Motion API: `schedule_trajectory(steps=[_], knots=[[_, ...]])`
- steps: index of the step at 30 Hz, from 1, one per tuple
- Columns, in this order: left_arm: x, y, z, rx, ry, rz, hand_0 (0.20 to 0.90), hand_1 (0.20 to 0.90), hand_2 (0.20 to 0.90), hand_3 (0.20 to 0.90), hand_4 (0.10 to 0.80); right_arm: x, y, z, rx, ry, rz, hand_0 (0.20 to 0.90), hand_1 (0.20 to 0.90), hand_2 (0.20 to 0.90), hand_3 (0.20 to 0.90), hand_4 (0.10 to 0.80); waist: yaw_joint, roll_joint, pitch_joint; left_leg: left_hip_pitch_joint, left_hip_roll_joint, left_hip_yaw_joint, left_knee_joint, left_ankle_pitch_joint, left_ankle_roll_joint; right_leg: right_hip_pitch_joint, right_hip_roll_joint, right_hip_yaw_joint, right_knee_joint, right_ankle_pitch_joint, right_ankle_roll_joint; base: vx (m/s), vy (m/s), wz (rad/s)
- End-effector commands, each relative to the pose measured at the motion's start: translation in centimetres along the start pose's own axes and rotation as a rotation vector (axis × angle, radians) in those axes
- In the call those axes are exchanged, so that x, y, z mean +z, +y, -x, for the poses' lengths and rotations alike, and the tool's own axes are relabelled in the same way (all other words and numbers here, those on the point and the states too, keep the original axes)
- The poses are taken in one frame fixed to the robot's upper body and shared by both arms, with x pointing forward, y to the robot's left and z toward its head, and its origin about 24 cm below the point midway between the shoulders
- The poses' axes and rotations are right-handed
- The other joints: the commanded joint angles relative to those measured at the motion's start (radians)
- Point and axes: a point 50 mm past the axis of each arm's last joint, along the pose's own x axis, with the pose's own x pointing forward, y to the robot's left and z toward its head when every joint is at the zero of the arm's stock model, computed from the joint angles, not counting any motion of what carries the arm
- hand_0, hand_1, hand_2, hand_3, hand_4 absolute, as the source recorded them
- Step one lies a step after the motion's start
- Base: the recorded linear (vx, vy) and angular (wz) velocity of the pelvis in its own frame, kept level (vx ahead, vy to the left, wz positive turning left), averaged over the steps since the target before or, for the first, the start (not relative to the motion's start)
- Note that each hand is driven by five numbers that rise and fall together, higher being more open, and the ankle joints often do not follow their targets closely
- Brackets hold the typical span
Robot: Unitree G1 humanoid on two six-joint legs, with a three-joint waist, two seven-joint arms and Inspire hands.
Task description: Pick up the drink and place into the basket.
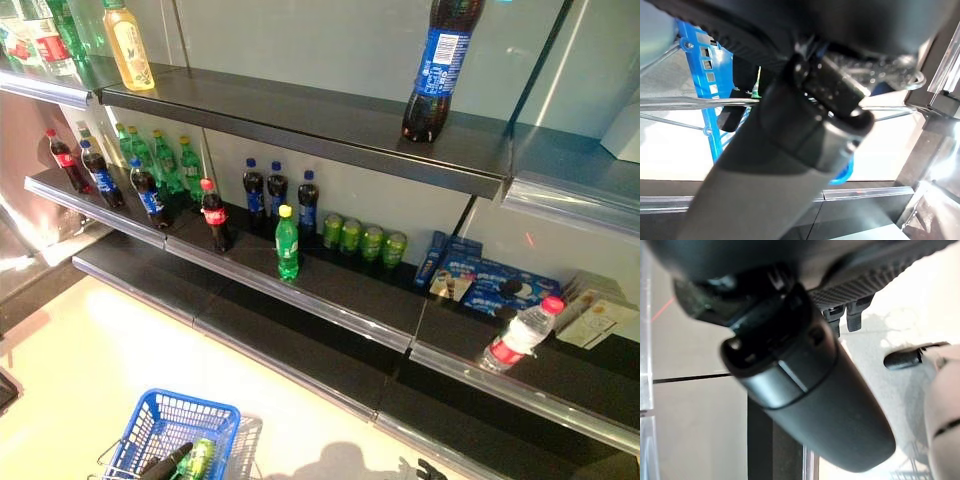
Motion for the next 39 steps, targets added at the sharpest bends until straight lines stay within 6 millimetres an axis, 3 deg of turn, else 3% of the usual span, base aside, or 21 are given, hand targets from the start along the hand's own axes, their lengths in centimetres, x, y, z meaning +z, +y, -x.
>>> schedule_trajectory(steps=[1,11,13,14,17,20,23,25,26,28,29,30,32,34,37,39], knots=[[4.6,-1.6,-0.6,-0.126,-0.148,-0.1,0.3,0.3,0.3,0.2,0.1,1.5,-1.1,-0.3,-0.002,-0.021,-0.128,0.9,0.9,0.9,0.9,0.8,0.029,0.004,0.032,0.032,-0.01,-0.024,0.006,-0.071,0.037,0.002,-0.036,-0.003,0.005,0.002,0.004,0.0,0.0,0.0],[3.6,-1.4,-0.5,-0.129,-0.107,-0.064,0.3,0.3,0.3,0.2,0.1,0.8,-1.7,-0.2,-0.023,0.014,-0.193,0.9,0.9,0.9,0.9,0.8,0.03,0.015,0.038,0.033,-0.025,-0.031,0.006,-0.078,0.043,0.002,-0.048,-0.002,0.005,0.006,0.011,0.02,0.053,0.0],[3.6,-0.8,-0.5,-0.133,-0.086,-0.05,0.3,0.3,0.3,0.2,0.1,0.7,-2.2,-0.1,-0.028,0.008,-0.232,0.9,0.9,0.9,0.9,0.8,0.03,0.015,0.039,0.027,-0.062,-0.051,0.006,-0.093,0.065,-0.008,-0.079,0.008,0.006,0.021,0.032,0.107,0.143,0.02],[4.1,-1.0,-0.6,-0.133,-0.091,-0.057,0.3,0.3,0.3,0.2,0.1,0.5,-2.2,0.0,-0.019,0.014,-0.209,0.9,0.9,0.9,0.9,0.8,0.026,0.015,0.041,0.027,-0.069,-0.063,0.006,-0.097,0.074,-0.012,-0.074,0.026,0.017,0.015,0.029,0.055,-0.003,0.05],[5.2,-2.2,-0.8,-0.15,-0.109,-0.084,0.3,0.3,0.3,0.2,0.1,0.5,-1.7,-0.1,-0.004,0.011,-0.212,0.9,0.9,0.9,0.9,0.8,0.006,0.018,0.044,0.018,-0.071,-0.098,0.006,-0.086,0.092,-0.037,-0.025,0.103,0.095,-0.036,-0.006,0.012,-0.089,0.07],[6.7,-4.1,-1.0,-0.19,-0.137,-0.099,0.3,0.3,0.3,0.2,0.1,0.8,-1.0,-0.2,0.016,-0.003,-0.215,0.9,0.9,0.9,0.9,0.8,-0.016,0.033,0.059,0.01,-0.069,-0.157,0.006,-0.065,0.102,-0.087,0.053,0.176,0.212,-0.112,-0.056,-0.026,-0.19,0.61],[6.2,-6.7,-1.0,-0.299,-0.157,-0.055,0.3,0.3,0.3,0.2,0.1,2.8,-0.5,-0.6,0.026,-0.064,-0.148,0.9,0.9,0.9,0.9,0.8,0.01,0.061,0.123,-0.067,-0.069,-0.247,0.025,0.004,0.06,-0.135,0.101,0.153,0.296,-0.173,-0.112,-0.206,-0.201,1.01],[5.8,-7.7,-0.8,-0.36,-0.153,-0.086,0.3,0.3,0.3,0.2,0.1,3.7,-0.6,-0.7,0.015,-0.096,-0.156,0.9,0.9,0.9,0.9,0.8,0.011,0.07,0.147,-0.113,-0.047,-0.216,0.025,0.036,0.036,-0.146,0.111,0.14,0.304,-0.181,-0.122,-0.228,-0.076,1.22],[5.7,-8.3,-0.8,-0.386,-0.153,-0.109,0.3,0.3,0.3,0.2,0.1,3.9,-0.7,-0.7,0.007,-0.104,-0.177,0.9,0.9,0.9,0.9,0.8,0.004,0.068,0.158,-0.128,-0.025,-0.168,0.021,0.041,0.025,-0.14,0.111,0.131,0.304,-0.189,-0.124,-0.131,-0.044,1.01],[5.7,-8.6,-0.7,-0.394,-0.156,-0.106,0.3,0.3,0.3,0.2,0.1,4.1,-0.8,-0.8,0.002,-0.111,-0.181,0.9,0.9,0.9,0.9,0.8,-0.001,0.07,0.162,-0.143,-0.007,-0.138,0.017,0.049,0.017,-0.141,0.114,0.124,0.298,-0.186,-0.124,-0.218,-0.024,1.47],[5.6,-10.0,-0.7,-0.413,-0.145,-0.097,0.3,0.3,0.3,0.2,0.1,4.3,-1.7,-0.7,-0.006,-0.109,-0.165,0.9,0.9,0.9,0.9,0.8,-0.037,0.055,0.173,-0.138,0.062,0.068,0.031,0.051,0.013,-0.098,0.092,0.051,0.272,-0.19,-0.13,-0.357,0.02,2.11],[5.6,-10.0,-0.8,-0.411,-0.144,-0.088,0.3,0.3,0.3,0.2,0.1,4.4,-1.8,-0.7,-0.005,-0.109,-0.146,0.9,0.9,0.9,0.9,0.8,-0.04,0.054,0.169,-0.132,0.07,0.102,0.05,0.049,0.016,-0.094,0.087,0.03,0.265,-0.185,-0.132,-0.366,0.086,2.36],[5.8,-9.9,-0.8,-0.414,-0.133,-0.091,0.3,0.3,0.3,0.2,0.1,4.2,-2.3,-0.6,-0.028,-0.097,-0.149,0.9,0.9,0.9,0.9,0.8,-0.049,0.031,0.156,-0.1,0.064,0.166,0.132,0.009,0.03,-0.076,0.051,-0.032,0.248,-0.17,-0.13,-0.166,0.137,2.0],[5.6,-9.0,-0.9,-0.389,-0.128,-0.091,0.3,0.3,0.3,0.2,0.1,3.7,-3.0,-0.4,-0.049,-0.084,-0.146,0.9,0.9,0.9,0.9,0.8,-0.045,0.014,0.136,-0.065,0.039,0.175,0.17,-0.03,0.037,-0.054,0.029,-0.078,0.217,-0.143,-0.122,-0.052,0.187,0.95],[5.4,-8.5,-1.0,-0.371,-0.116,-0.114,0.3,0.3,0.3,0.2,0.1,3.5,-3.2,-0.3,-0.057,-0.092,-0.153,0.9,0.9,0.9,0.9,0.8,-0.046,0.016,0.114,-0.006,0.019,0.226,0.111,-0.041,0.034,-0.034,0.018,-0.136,0.186,-0.118,-0.1,0.023,0.227,1.24],[4.9,-8.0,-1.0,-0.36,-0.106,-0.137,0.3,0.3,0.3,0.2,0.1,3.7,-2.9,-0.4,-0.06,-0.103,-0.171,0.9,0.9,0.9,0.9,0.8,-0.043,0.026,0.097,0.042,0.001,0.224,0.025,-0.035,0.021,-0.02,0.017,-0.161,0.176,-0.127,-0.084,0.108,0.288,1.17]])
